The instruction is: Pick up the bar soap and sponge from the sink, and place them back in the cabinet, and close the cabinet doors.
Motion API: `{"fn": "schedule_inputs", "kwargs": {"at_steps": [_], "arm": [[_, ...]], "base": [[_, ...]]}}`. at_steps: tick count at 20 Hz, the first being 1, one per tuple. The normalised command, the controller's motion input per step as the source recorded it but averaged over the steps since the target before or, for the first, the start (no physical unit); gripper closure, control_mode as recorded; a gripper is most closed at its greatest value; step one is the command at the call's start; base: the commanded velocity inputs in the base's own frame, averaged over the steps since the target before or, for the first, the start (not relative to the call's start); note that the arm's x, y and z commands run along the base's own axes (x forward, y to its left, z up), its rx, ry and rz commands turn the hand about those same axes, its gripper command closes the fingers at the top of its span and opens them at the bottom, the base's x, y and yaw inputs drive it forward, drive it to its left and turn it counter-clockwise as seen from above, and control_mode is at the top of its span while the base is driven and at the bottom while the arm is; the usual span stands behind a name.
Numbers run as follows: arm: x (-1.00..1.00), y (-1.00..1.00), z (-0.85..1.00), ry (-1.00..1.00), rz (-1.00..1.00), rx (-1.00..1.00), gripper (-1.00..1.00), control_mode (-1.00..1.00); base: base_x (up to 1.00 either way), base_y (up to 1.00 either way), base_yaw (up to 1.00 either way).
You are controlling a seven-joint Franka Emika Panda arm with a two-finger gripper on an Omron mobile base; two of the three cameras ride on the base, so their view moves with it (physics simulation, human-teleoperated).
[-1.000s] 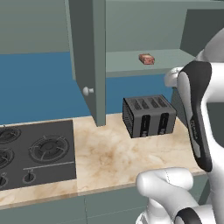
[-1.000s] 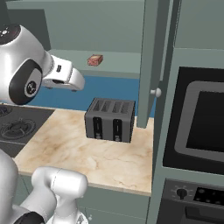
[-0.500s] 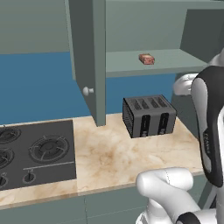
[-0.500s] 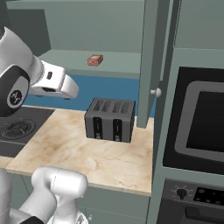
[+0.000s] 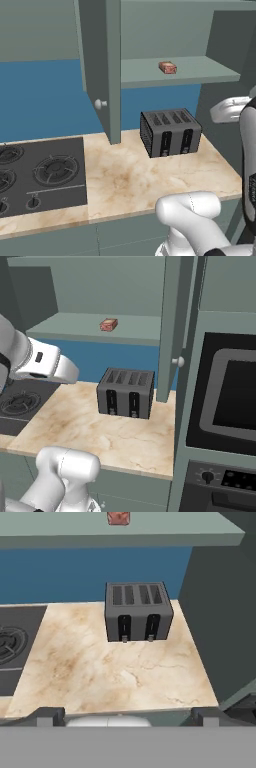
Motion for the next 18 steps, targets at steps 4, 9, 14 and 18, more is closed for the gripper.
{"fn": "schedule_inputs", "kwargs": {"at_steps": [4, 9, 14, 18], "arm": [[-0.35, 0.00, 0.00, 0.00, 0.00, 0.00, -1.00, -1.00], [-0.09, 0.00, 0.00, 0.00, 0.00, 0.00, -1.00, 1.00], [0.00, 0.00, 0.00, 0.00, 0.00, 0.00, -1.00, 1.00], [0.00, 0.00, 0.00, 0.00, 0.00, 0.00, -1.00, 1.00]], "base": [[0.00, 0.00, 0.00], [-0.04, 0.00, 0.00], [0.00, 0.00, 0.00], [-0.08, -0.04, -0.02]]}}
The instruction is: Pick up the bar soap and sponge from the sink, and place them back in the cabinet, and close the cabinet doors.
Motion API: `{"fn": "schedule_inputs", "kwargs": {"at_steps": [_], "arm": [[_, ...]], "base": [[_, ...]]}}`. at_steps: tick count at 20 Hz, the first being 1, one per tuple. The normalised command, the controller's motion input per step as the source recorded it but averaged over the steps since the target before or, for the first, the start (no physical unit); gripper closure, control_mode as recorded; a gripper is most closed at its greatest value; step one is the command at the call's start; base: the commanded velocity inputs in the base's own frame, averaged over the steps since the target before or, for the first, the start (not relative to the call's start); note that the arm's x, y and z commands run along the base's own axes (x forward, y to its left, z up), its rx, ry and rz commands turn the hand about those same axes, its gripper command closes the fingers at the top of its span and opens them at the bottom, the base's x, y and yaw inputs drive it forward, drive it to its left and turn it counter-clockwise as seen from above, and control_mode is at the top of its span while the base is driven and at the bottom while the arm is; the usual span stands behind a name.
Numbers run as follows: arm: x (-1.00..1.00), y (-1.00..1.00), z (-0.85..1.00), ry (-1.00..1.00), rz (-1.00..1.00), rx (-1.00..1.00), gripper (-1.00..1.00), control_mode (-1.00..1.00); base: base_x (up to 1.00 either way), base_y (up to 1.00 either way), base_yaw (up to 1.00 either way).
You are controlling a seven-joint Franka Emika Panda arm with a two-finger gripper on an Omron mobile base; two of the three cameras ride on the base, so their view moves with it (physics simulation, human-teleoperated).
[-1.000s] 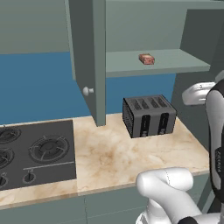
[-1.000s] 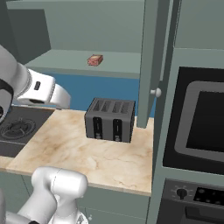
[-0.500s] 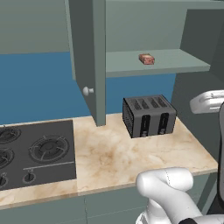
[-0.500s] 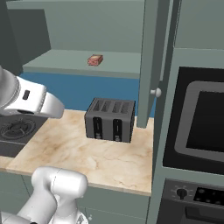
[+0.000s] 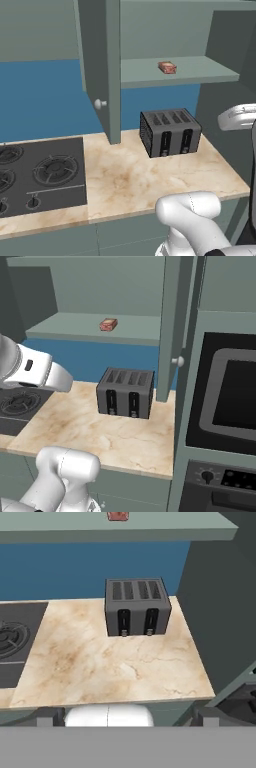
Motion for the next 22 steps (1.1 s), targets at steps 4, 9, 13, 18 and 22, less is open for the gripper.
{"fn": "schedule_inputs", "kwargs": {"at_steps": [4, 9, 13, 18, 22], "arm": [[0.00, 0.00, 0.00, 0.00, 0.00, 0.00, -1.00, 1.00], [0.00, 0.00, 0.00, 0.00, 0.00, 0.00, -1.00, 1.00], [0.00, 0.00, 0.00, 0.00, 0.00, 0.00, -1.00, 1.00], [0.00, 0.00, 0.00, 0.00, 0.00, 0.00, -1.00, 1.00], [0.00, 0.00, 0.00, 0.00, 0.00, 0.00, -1.00, 1.00]], "base": [[-0.31, -0.21, -0.12], [-0.42, -0.18, -0.15], [-0.75, -0.12, -0.17], [-0.77, -0.03, -0.27], [-0.36, -0.03, -0.44]]}}
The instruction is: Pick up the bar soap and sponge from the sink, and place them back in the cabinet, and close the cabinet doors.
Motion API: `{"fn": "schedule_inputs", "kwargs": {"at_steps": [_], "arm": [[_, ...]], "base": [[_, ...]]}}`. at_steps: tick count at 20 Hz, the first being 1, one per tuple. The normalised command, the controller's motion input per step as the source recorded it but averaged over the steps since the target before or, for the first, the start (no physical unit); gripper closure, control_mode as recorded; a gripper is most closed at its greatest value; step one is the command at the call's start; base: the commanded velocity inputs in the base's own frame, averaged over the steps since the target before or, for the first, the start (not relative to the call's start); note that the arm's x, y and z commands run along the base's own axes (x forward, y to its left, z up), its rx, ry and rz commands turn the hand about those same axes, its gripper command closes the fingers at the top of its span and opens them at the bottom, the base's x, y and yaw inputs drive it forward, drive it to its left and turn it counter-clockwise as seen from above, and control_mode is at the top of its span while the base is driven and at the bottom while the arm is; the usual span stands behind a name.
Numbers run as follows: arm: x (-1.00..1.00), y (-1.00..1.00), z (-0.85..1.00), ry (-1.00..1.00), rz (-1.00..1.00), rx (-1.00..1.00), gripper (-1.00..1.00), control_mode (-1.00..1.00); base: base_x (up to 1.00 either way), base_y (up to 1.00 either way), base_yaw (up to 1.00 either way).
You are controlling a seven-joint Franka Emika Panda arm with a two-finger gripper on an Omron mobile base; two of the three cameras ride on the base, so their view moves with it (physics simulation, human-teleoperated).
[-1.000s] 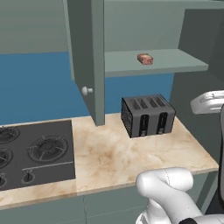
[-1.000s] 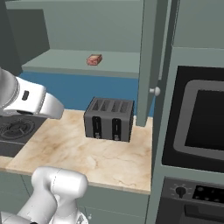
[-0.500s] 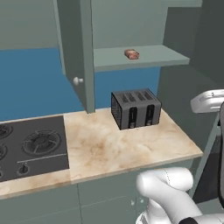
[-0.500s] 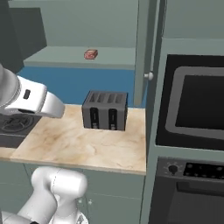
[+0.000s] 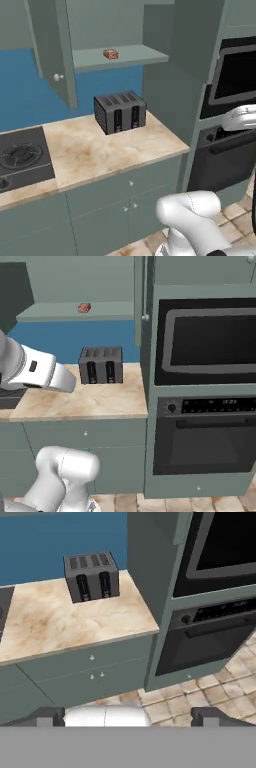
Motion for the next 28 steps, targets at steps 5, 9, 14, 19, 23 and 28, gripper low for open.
{"fn": "schedule_inputs", "kwargs": {"at_steps": [5, 9, 14, 19, 23, 28], "arm": [[0.00, 0.00, 0.00, 0.00, 0.00, 0.00, -1.00, 1.00], [0.00, 0.00, 0.00, 0.00, 0.00, 0.00, -1.00, 1.00], [0.00, 0.00, 0.00, 0.00, 0.00, 0.00, -1.00, 1.00], [0.00, 0.00, 0.00, 0.00, 0.00, 0.00, -1.00, 1.00], [0.00, 0.00, 0.00, 0.00, 0.00, 0.00, -1.00, 1.00], [0.00, 0.00, 0.00, 0.00, 0.00, 0.00, -1.00, 1.00]], "base": [[-0.17, 0.00, -0.52], [-0.03, 0.00, -0.54], [0.00, 0.00, -0.56], [0.00, 0.00, -0.59], [0.00, 0.00, -0.59], [0.01, 0.00, -0.57]]}}
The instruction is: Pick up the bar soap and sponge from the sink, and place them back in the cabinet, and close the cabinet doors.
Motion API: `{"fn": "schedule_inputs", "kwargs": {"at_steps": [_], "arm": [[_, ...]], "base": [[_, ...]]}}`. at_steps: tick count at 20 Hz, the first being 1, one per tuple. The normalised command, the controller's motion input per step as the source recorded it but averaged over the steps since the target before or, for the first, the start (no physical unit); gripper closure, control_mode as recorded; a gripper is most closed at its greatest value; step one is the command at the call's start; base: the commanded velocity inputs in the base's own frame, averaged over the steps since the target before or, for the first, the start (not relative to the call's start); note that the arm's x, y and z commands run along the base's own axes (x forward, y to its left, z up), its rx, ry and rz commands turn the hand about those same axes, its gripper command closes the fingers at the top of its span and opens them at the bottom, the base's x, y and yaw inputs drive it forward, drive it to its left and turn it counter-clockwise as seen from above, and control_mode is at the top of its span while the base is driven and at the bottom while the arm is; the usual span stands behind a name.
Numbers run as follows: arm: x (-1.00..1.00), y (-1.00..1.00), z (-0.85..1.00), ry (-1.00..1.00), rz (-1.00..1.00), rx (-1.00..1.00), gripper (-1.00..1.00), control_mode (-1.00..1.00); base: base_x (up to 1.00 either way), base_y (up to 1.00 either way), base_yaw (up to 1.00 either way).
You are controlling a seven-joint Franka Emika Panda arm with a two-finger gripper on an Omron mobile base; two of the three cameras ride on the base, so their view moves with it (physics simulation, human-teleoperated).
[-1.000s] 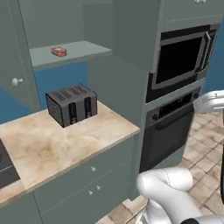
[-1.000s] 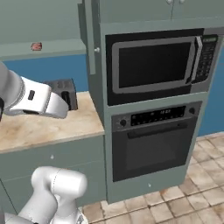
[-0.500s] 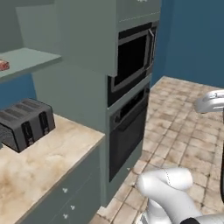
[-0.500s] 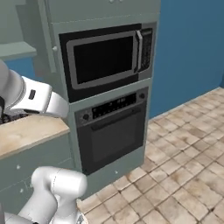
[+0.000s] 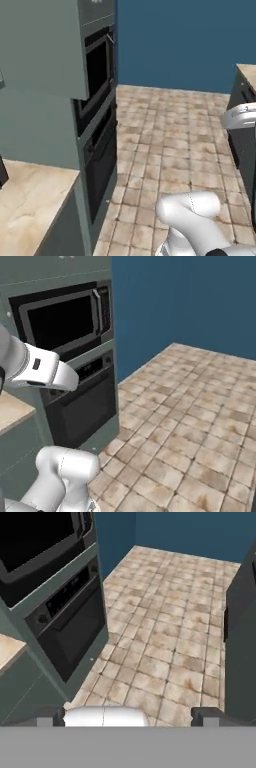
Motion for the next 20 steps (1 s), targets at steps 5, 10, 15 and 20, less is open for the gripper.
{"fn": "schedule_inputs", "kwargs": {"at_steps": [5, 10, 15, 20], "arm": [[0.00, 0.00, 0.00, 0.00, 0.00, 0.00, -1.00, 1.00], [0.00, 0.00, 0.00, 0.00, 0.00, 0.00, -1.00, 1.00], [0.00, 0.00, 0.00, 0.00, 0.00, 0.00, -1.00, 1.00], [0.00, 0.00, 0.00, 0.00, 0.00, 0.00, -1.00, 1.00]], "base": [[0.14, 0.00, -0.52], [0.54, 0.00, -0.36], [0.85, 0.00, -0.23], [0.89, 0.00, -0.17]]}}
